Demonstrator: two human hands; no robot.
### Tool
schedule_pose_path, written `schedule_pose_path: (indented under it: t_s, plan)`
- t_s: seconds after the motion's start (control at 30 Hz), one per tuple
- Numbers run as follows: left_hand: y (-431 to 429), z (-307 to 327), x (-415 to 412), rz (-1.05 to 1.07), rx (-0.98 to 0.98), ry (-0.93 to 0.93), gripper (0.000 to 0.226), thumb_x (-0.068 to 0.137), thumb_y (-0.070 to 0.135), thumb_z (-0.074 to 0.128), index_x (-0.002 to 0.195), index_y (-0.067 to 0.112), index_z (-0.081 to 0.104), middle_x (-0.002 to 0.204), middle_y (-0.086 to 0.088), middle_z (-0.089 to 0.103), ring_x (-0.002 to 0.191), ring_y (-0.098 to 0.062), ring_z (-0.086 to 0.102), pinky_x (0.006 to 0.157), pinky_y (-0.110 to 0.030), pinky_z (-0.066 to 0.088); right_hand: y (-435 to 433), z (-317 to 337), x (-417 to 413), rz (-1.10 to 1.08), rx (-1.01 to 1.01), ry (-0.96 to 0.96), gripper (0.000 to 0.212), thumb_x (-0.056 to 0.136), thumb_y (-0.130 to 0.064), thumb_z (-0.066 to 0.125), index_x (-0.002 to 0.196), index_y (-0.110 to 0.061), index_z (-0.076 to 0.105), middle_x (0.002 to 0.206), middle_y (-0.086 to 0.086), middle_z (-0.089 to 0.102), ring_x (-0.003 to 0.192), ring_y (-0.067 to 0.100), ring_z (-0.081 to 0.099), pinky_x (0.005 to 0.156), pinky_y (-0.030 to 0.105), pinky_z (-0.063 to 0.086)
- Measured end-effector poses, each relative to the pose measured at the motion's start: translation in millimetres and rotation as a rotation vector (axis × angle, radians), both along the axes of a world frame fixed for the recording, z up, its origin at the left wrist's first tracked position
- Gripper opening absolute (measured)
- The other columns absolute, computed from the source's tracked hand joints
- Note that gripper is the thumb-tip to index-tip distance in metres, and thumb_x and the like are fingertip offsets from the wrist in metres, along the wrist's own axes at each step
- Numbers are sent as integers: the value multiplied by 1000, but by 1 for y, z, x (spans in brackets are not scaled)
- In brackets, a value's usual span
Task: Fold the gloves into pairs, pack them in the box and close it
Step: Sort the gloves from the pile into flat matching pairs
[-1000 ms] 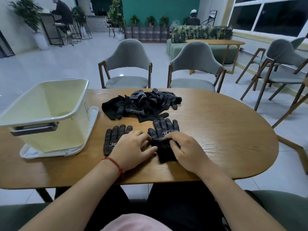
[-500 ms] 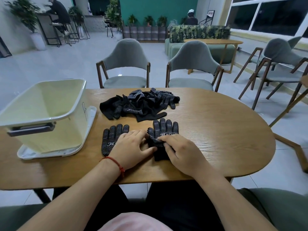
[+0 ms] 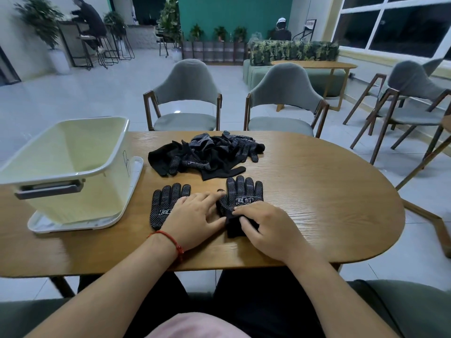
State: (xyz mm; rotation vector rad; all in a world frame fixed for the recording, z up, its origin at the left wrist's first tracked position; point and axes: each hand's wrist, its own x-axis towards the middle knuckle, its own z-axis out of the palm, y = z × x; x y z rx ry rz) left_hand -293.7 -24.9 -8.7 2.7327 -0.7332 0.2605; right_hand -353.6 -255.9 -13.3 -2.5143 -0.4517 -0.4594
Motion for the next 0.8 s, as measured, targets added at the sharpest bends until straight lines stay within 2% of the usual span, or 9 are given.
schedule_pose_path:
  t_s: [0.07,0.17,0.3,0.4,0.53,0.67,0.73,0.8]
  plan:
    - [0,0,1,3,22,-9,74,86,81,33,149,46,46,150,20,51,142,-7,43,116,-37,29,0,1,0,-7,21,-3,31,100,-38,54,118,-32,78,118,-17,76,114,5,67,98,34,55]
    - [0,-2,2,4,16,-15,68,91,80,41,147,44,50,151,20,51,142,-8,43,116,-39,30,-1,2,-2,-5,36,-20,30,101,-37,53,118,-31,78,115,-16,77,109,6,69,96,34,55]
    - [0,-2,2,4,14,-2,70,89,81,38,148,44,48,151,20,50,142,-9,43,117,-39,30,0,2,-3,-11,31,-39,28,102,-37,54,117,-31,77,109,-14,76,105,8,68,91,35,56]
    - [1,-2,2,-1,-10,11,69,90,78,44,151,47,41,153,18,46,141,-11,45,117,-40,33,0,1,-3,-14,23,-71,27,101,-37,55,117,-32,77,110,-15,76,106,7,68,90,34,56]
    - [2,-1,2,-48,-41,13,60,92,69,50,148,47,44,154,19,43,140,-12,45,114,-43,37,-1,3,-4,8,3,-69,26,97,-40,58,115,-34,77,116,-20,74,111,4,67,93,32,56]
    - [3,0,0,-140,-51,4,42,96,60,43,131,42,59,145,25,52,134,-7,48,110,-41,39,0,12,-7,10,-2,-35,32,97,-59,56,111,-37,76,112,-24,74,108,4,67,91,38,55]
    - [5,-2,1,-161,-55,-11,32,98,48,48,126,40,61,141,26,56,133,-5,48,109,-35,36,-1,14,-6,15,50,-2,32,99,-58,54,111,-38,75,109,-24,75,104,2,68,91,38,55]
    - [5,-3,2,-161,-63,-8,30,98,40,49,126,40,62,140,26,57,134,-4,48,108,-33,33,-2,14,0,-33,141,23,20,98,-50,60,109,-39,73,101,-24,76,96,-1,70,87,37,58]
